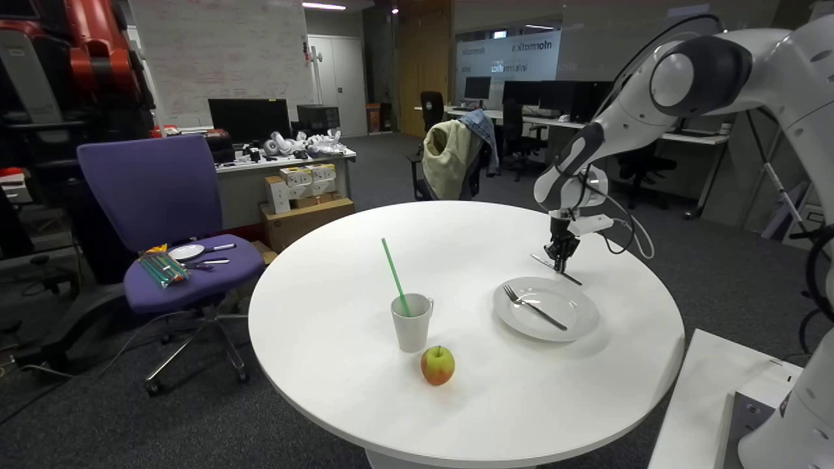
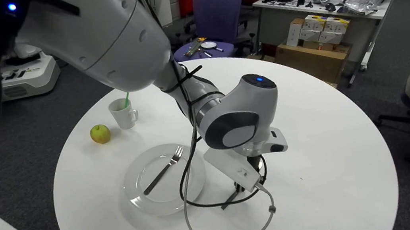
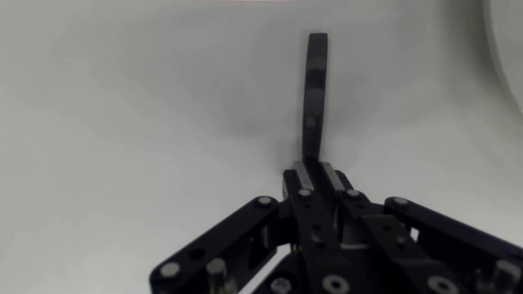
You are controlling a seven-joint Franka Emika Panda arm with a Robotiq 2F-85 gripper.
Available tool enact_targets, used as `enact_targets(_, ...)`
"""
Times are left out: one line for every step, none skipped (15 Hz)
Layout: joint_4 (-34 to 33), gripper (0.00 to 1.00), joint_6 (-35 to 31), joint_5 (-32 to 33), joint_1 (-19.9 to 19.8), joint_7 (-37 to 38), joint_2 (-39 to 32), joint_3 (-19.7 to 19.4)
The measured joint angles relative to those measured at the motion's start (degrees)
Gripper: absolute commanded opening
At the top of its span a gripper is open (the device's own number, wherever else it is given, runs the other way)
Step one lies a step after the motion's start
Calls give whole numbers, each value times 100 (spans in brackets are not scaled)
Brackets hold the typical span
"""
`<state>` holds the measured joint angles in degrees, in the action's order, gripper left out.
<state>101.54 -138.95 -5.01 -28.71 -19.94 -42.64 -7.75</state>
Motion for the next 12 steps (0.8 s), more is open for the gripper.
enact_targets(40, 2, -42, 0, 1, 0, 28, -5)
enact_targets(92, 2, -89, 2, 8, 0, 73, -15)
enact_targets(163, 2, -116, 12, 17, 0, 150, -25)
enact_targets(242, 2, -139, 17, 28, 0, 234, -35)
enact_targets(333, 2, -162, 26, 41, 0, 337, -45)
enact_targets(435, 2, -189, 43, 63, 0, 455, -61)
enact_targets(538, 2, -206, 63, 100, 0, 578, -86)
enact_targets(657, 2, -212, 104, 124, 0, 725, -115)
enact_targets(791, 2, -212, 173, 150, -1, 889, -158)
enact_targets(936, 2, -212, 262, 185, -2, 1064, -206)
enact_targets(1078, 2, -212, 357, 216, -4, 1230, -243)
enact_targets(1218, 2, -212, 468, 258, -4, 1383, -274)
